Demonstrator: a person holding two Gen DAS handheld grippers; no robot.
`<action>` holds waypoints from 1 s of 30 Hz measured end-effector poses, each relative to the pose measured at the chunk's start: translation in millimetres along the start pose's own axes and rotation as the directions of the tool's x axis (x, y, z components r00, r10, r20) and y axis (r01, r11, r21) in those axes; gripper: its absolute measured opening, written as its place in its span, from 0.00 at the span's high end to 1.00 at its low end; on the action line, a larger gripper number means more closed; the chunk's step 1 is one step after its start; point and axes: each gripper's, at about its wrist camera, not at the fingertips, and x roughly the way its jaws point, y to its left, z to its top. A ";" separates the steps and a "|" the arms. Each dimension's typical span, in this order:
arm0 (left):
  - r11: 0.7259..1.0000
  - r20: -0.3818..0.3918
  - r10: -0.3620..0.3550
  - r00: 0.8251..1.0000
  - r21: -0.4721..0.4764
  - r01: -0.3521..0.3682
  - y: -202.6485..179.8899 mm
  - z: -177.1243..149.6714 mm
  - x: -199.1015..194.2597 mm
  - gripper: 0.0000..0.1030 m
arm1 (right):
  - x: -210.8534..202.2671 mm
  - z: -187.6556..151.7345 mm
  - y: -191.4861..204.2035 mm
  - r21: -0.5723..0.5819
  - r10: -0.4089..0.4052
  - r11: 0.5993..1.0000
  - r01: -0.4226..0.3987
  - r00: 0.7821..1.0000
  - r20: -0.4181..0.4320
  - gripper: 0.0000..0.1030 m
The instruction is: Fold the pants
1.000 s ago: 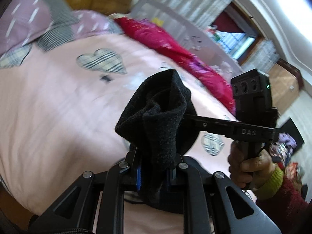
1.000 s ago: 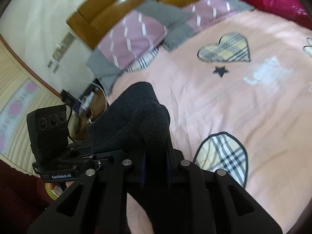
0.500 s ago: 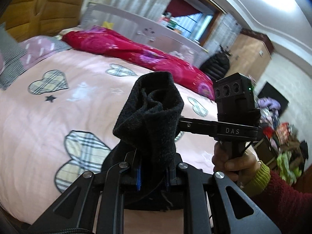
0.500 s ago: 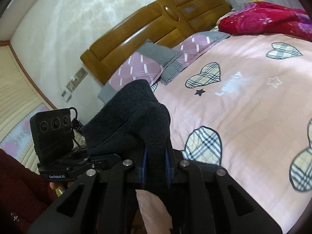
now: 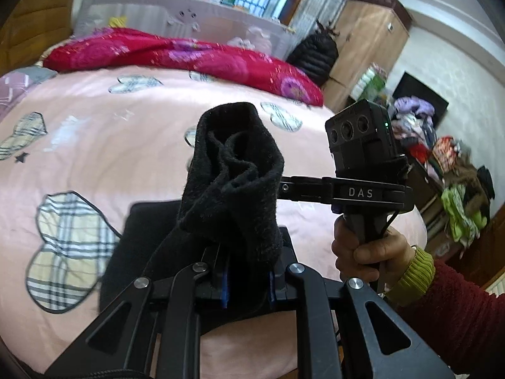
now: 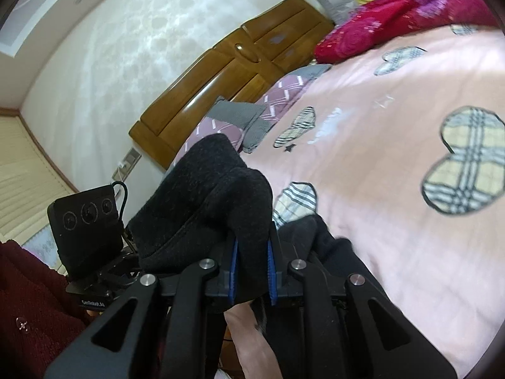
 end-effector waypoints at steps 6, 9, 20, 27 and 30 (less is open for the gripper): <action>0.999 -0.082 -0.004 0.997 0.039 0.007 -12.0 -13.9 38.9 0.84 | -18.5 -30.4 -32.0 0.070 -0.024 0.997 0.022 0.999 0.028 0.84; 0.998 -0.107 -0.002 0.994 0.060 0.008 -18.2 -21.7 55.3 0.84 | -24.5 -42.1 -41.3 0.084 -0.047 0.995 0.045 0.999 0.026 0.84; 0.990 -0.133 -0.025 0.991 0.134 0.043 -24.5 -34.2 88.6 0.75 | -48.4 -66.5 -55.0 0.112 -0.217 0.970 0.215 0.976 0.002 0.71; 0.972 -0.146 -0.091 0.985 0.201 0.120 -41.1 -43.9 91.0 0.42 | -78.8 -82.9 -44.5 0.167 -0.404 0.905 0.391 0.913 0.056 0.59; 0.970 -0.160 -0.120 0.980 0.192 0.151 -41.1 -45.3 87.9 0.40 | -97.1 -93.8 -38.7 0.221 -0.450 0.880 0.421 0.887 0.101 0.46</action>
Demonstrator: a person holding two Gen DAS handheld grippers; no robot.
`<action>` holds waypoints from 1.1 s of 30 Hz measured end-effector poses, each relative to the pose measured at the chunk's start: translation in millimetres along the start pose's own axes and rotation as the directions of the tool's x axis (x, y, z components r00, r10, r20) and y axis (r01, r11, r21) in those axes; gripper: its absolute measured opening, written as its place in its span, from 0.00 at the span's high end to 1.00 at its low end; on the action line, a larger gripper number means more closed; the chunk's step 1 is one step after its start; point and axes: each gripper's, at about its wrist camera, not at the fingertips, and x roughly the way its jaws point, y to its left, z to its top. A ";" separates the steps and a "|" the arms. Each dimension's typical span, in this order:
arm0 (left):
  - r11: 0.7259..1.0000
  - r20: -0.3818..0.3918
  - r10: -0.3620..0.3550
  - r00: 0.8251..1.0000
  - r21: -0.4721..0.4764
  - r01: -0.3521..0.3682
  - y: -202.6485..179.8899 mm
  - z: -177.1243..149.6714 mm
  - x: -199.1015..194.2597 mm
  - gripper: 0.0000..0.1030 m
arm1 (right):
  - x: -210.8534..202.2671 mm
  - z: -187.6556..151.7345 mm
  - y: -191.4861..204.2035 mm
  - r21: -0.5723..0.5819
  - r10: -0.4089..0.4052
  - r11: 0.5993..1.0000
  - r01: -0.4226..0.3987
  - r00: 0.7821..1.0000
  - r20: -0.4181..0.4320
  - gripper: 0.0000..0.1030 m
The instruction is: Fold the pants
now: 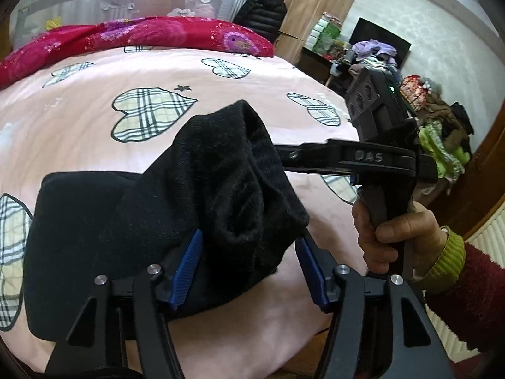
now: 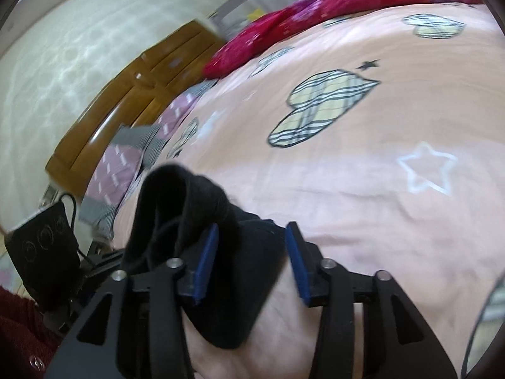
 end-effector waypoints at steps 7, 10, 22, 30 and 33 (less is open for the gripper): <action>0.999 0.006 -0.051 0.999 -0.002 0.051 4.9 -2.6 -27.6 0.37 | -30.0 -15.8 -0.1 0.109 -0.064 0.992 0.056 0.996 0.062 0.31; 0.999 0.025 -0.052 0.998 -0.011 0.053 13.9 -1.9 -42.7 0.36 | -38.1 -22.4 -0.8 0.155 -0.086 0.985 0.074 0.994 0.073 0.26; 0.996 0.103 0.030 0.994 -0.081 -0.022 57.7 1.2 -86.5 0.31 | -51.4 -39.5 31.5 0.152 -0.114 0.984 0.096 0.987 0.109 0.10; 0.989 0.094 0.086 0.992 -0.126 -0.074 89.1 5.0 -94.6 0.22 | -50.7 -59.6 53.3 0.142 -0.150 0.981 0.136 0.984 0.093 0.08; 0.985 0.065 0.117 0.991 -0.135 -0.108 97.2 8.8 -87.5 0.22 | -42.3 -64.2 60.1 0.123 -0.161 0.981 0.152 0.984 0.070 0.07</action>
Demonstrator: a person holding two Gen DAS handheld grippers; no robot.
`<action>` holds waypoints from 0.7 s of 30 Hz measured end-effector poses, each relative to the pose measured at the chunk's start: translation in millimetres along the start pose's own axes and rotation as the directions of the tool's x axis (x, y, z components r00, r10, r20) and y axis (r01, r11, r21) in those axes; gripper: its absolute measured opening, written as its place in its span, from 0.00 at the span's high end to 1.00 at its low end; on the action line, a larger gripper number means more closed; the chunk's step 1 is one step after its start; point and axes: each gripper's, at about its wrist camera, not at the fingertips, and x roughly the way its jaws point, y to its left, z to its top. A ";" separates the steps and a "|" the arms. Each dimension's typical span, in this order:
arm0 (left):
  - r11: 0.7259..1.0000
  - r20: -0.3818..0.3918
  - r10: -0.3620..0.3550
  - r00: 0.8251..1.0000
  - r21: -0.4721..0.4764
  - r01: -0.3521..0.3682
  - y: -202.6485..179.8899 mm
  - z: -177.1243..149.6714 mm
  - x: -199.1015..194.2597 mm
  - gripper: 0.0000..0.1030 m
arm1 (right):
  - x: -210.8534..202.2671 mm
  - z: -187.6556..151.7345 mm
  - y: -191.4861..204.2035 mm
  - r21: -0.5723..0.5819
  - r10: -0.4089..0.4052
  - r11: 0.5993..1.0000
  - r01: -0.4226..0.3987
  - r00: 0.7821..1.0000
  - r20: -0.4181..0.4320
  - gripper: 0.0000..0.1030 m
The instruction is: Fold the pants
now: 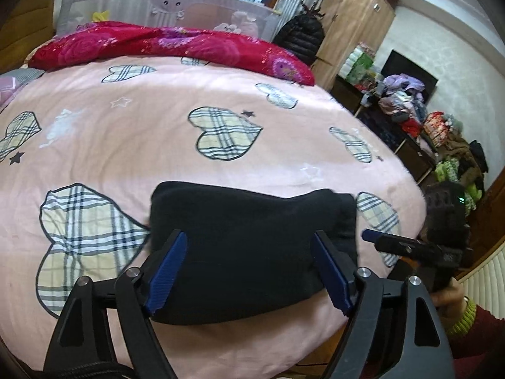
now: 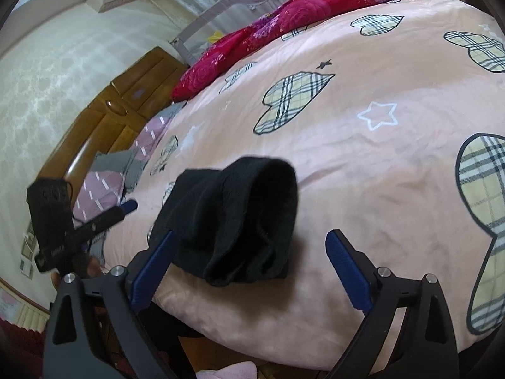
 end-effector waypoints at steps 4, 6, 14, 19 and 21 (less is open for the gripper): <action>0.999 -0.031 0.039 0.999 -0.015 -0.039 12.2 5.6 13.9 0.22 | 12.1 -6.2 8.3 -0.025 -0.022 0.999 0.021 0.999 -0.036 0.07; 0.999 -0.045 0.046 0.998 -0.023 -0.047 19.1 8.5 21.4 0.22 | 15.7 -7.4 9.4 -0.026 -0.020 0.999 0.019 0.999 -0.044 0.07; 0.994 -0.138 0.076 0.988 -0.063 -0.085 46.9 9.3 56.8 0.22 | 31.5 -7.5 2.7 0.004 -0.019 1.000 0.019 0.997 -0.080 0.07; 0.988 -0.174 0.013 0.985 -0.148 -0.039 63.8 1.7 70.8 0.22 | 37.3 -10.5 -4.1 0.030 -0.010 0.999 0.013 0.995 -0.099 0.07; 0.981 -0.174 -0.033 0.984 -0.194 -0.002 72.1 -0.8 74.1 0.22 | 39.3 -11.2 -7.0 0.039 -0.007 0.999 0.011 0.994 -0.106 0.07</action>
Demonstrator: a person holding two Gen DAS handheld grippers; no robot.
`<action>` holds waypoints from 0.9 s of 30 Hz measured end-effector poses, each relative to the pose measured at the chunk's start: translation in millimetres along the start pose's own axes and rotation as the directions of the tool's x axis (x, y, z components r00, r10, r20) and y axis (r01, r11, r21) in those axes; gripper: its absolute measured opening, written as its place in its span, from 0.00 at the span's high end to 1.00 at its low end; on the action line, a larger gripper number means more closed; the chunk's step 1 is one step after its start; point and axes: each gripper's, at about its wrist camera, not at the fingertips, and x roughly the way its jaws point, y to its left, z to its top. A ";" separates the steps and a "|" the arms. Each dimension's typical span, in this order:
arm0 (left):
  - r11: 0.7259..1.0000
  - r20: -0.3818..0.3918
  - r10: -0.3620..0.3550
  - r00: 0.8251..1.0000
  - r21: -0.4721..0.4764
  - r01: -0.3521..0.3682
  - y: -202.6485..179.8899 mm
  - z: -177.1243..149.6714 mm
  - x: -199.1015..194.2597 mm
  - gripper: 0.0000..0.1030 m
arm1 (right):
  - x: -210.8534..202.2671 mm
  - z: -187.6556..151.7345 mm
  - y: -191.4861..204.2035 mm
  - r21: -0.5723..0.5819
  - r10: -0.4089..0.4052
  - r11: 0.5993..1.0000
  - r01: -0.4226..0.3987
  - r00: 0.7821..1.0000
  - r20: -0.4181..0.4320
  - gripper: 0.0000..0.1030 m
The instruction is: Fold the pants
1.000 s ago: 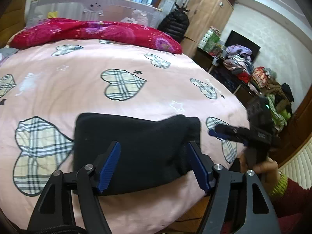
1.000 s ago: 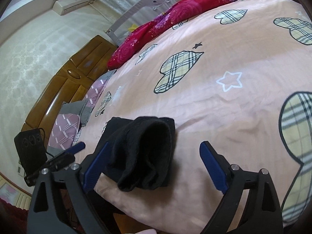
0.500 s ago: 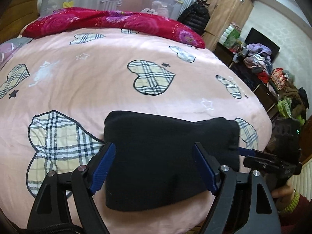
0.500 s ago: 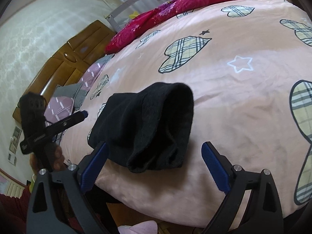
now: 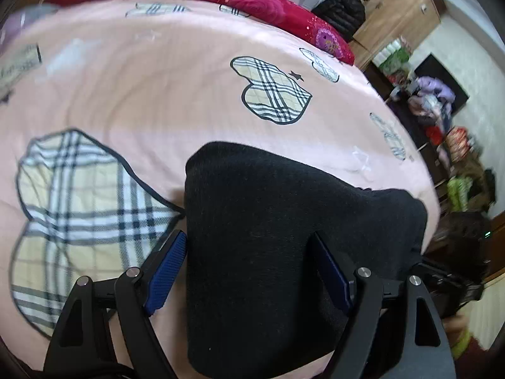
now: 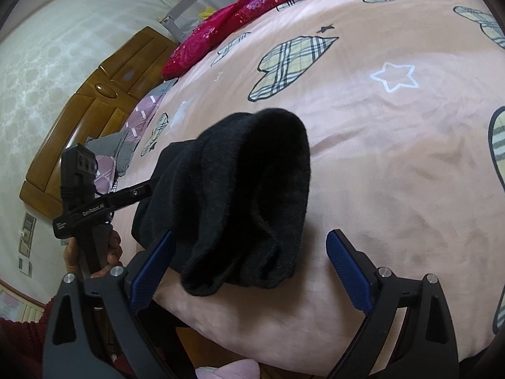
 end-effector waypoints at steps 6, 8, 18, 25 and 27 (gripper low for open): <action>0.998 -0.006 -0.051 0.999 -0.034 0.051 14.0 -4.4 8.2 0.31 | 7.8 -1.2 -9.1 0.029 0.015 0.999 -0.014 1.000 -0.014 0.07; 0.998 0.006 -0.050 0.999 -0.035 0.050 15.2 -5.1 8.3 0.39 | 10.8 -0.7 -11.7 0.031 0.015 0.999 -0.015 1.000 -0.020 0.07; 0.987 0.020 -0.114 0.993 -0.111 0.115 36.4 -9.3 8.2 0.52 | 18.1 4.4 -23.4 0.045 0.072 0.996 -0.072 0.997 -0.008 0.07; 0.986 0.021 -0.115 0.993 -0.122 0.117 35.4 -9.3 11.4 0.52 | 23.4 5.8 -28.2 0.050 0.090 0.995 -0.088 0.996 -0.021 0.29; 0.987 0.028 -0.104 0.994 -0.117 0.107 33.0 -11.7 10.2 0.53 | 25.4 6.8 -30.1 0.079 0.165 0.984 -0.162 0.986 -0.034 0.52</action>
